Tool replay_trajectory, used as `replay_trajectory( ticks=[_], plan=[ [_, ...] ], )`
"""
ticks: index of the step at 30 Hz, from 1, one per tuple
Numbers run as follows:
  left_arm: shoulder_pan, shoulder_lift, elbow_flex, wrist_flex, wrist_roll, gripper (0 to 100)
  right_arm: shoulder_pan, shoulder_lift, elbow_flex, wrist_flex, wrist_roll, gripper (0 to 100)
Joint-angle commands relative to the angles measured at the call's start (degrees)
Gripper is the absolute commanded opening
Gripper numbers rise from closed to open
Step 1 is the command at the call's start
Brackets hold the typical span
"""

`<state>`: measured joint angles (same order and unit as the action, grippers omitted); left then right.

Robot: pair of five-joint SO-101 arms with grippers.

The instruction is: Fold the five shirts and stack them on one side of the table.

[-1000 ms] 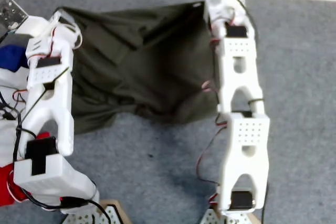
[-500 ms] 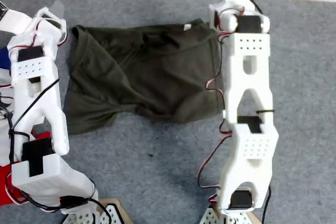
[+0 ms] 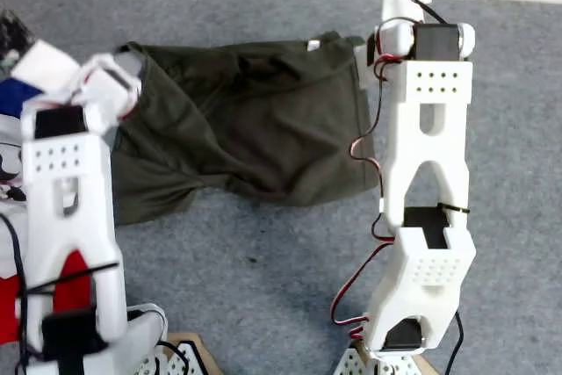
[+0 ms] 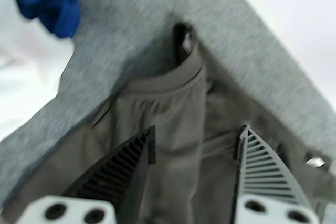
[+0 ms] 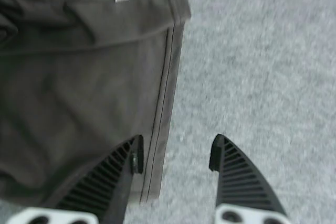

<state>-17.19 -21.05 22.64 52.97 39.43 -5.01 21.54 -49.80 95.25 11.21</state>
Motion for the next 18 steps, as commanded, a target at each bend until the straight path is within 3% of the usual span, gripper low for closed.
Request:
replay_trajectory(
  ticks=[1,9,14,18],
  plan=[
    [1.27,-6.02,7.6,0.0,-1.49,25,2.42,-3.82,2.42,1.98,2.9,21.7],
    [0.31,-9.71,24.57,-11.69,-3.69,25,2.86,-4.0,9.8,2.24,6.24,21.7],
    [0.13,-9.71,28.35,-12.57,-3.69,25,3.21,-6.2,12.7,2.42,7.74,21.7],
    [0.22,-9.71,30.99,-14.42,-3.69,25,3.03,-17.27,21.14,1.89,9.05,21.7]
  ],
)
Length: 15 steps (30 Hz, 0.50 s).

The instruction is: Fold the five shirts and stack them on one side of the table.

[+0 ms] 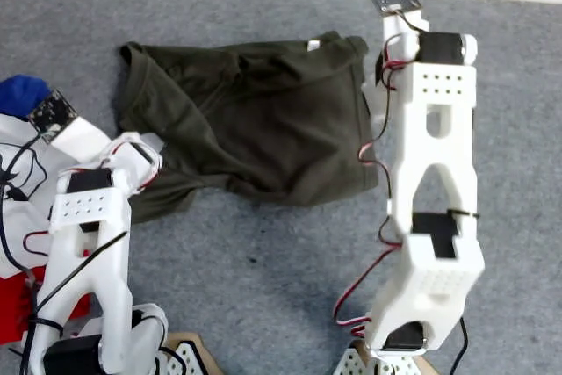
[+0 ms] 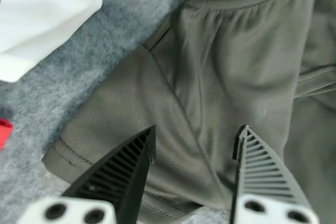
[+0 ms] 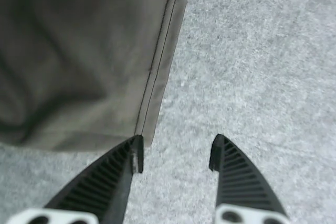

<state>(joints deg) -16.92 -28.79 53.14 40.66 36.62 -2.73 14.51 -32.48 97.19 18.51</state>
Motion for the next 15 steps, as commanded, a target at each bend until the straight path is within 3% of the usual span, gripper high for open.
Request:
replay_trajectory(
  ticks=[1,4,10,15],
  plan=[
    [0.04,-1.98,1.01,-2.81,-0.88,25,0.48,-13.67,7.43,-0.84,2.46,21.7],
    [0.13,-1.98,1.71,-3.87,-0.88,25,-0.31,-23.78,22.46,-7.34,2.64,21.7],
    [0.13,-1.45,1.8,-3.6,-0.88,25,-1.01,-36.62,57.45,-31.78,-0.62,21.7],
    [0.13,-1.45,3.56,-3.78,-0.88,25,-4.09,-37.14,68.88,-42.24,-2.02,21.7]
  ],
)
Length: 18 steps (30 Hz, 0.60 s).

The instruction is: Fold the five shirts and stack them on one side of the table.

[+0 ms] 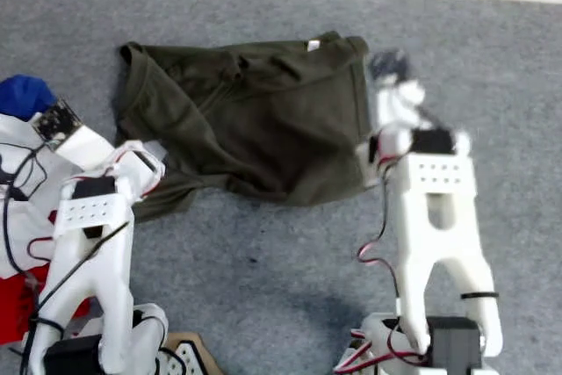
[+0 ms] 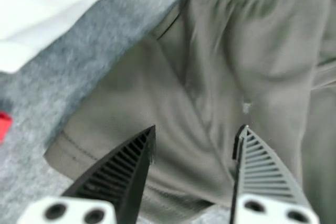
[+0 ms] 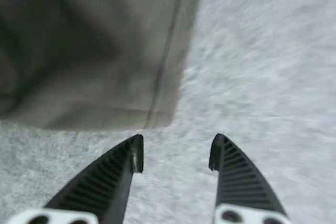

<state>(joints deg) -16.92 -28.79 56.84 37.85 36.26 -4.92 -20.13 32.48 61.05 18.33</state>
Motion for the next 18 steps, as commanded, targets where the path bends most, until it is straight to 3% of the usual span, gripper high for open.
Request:
replay_trajectory(
  ticks=[1,13,18],
  plan=[
    [0.13,-1.45,-0.04,-0.97,-0.53,25,-2.15,-1.98,4.97,-7.6,-2.73,21.7],
    [-0.04,-1.45,1.27,-0.97,-0.53,25,-2.77,13.76,8.22,-19.38,-3.34,21.4],
    [-0.13,-1.45,4.35,-5.19,-0.53,25,-3.03,15.96,7.34,-19.47,-3.34,6.8]
  ],
)
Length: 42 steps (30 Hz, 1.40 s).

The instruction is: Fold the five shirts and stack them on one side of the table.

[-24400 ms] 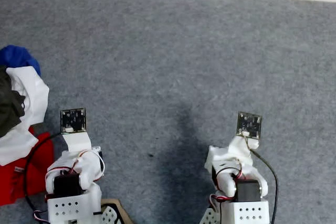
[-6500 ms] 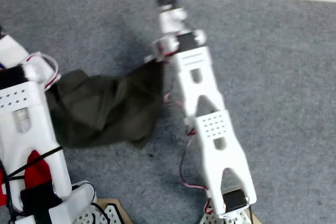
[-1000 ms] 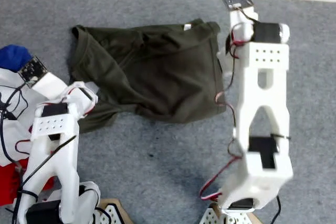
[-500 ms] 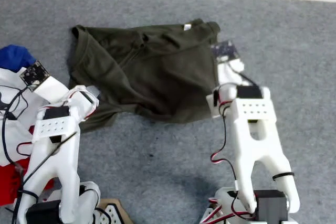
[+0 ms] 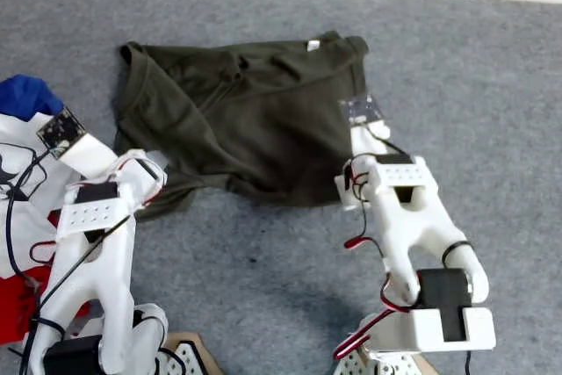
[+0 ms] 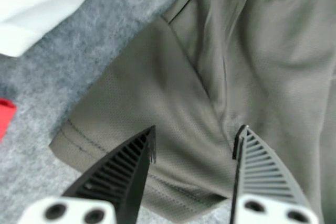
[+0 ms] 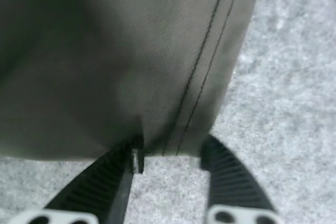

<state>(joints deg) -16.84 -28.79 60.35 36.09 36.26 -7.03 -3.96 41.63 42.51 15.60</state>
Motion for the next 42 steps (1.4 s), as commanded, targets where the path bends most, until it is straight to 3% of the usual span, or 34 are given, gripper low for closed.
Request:
replay_trajectory(
  ticks=[1,19,32,39,42],
  plan=[
    [-0.22,-1.45,1.63,-5.1,-0.53,25,-0.92,-0.04,-2.42,-0.92,-0.62,3.9],
    [-0.22,-1.45,3.3,-7.74,-0.53,25,-3.12,1.19,-21.93,-0.57,-7.82,1.9],
    [-0.31,-1.45,3.38,-7.74,-0.53,25,-4.7,23.78,-41.8,-0.57,-7.82,2.6],
    [-0.04,-1.45,4.09,-7.91,-0.53,25,-10.51,24.92,-45.49,-0.13,-7.82,18.7],
    [-0.04,-1.45,4.26,-7.91,-0.53,25,-13.32,24.92,-45.49,2.68,-7.56,19.9]
  ],
)
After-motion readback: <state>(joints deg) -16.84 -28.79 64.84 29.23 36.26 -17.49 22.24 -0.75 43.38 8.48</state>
